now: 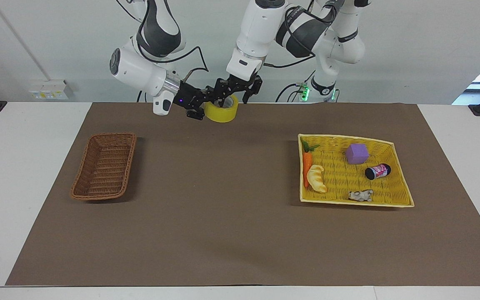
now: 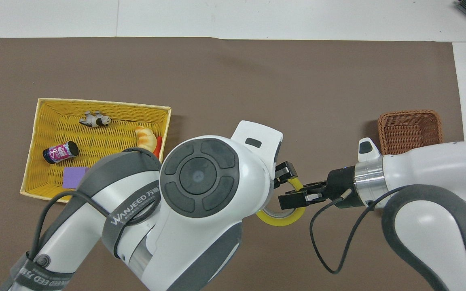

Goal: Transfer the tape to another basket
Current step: 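Carry the tape with the right gripper while the left gripper withdraws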

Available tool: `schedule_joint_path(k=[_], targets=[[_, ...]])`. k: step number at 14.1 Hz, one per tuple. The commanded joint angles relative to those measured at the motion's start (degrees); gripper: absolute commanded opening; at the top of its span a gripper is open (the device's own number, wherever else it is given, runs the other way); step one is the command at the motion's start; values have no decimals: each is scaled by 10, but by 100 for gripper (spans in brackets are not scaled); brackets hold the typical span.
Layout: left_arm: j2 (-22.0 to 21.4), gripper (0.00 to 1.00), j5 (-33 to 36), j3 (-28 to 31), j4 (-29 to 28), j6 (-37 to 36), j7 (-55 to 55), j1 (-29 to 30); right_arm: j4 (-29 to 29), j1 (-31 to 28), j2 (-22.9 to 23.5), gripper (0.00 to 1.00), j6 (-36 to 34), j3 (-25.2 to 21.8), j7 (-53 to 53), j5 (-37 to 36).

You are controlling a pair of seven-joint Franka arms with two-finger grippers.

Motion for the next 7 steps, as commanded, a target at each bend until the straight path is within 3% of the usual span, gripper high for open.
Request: schedule_joint_path(k=[1,3,7], targets=[[-22,100,-14,6,-6,-9,5,19,0,-11,-9,0,-4,0,-17,-19],[-23,100,-15,6,-3,-28,12,52,9,-26,-7,0,-8,0,-28,-39],[-22,100,-15,6,-6,-75,129,135,38,-118,-3,0,-94,0,-80,-99]])
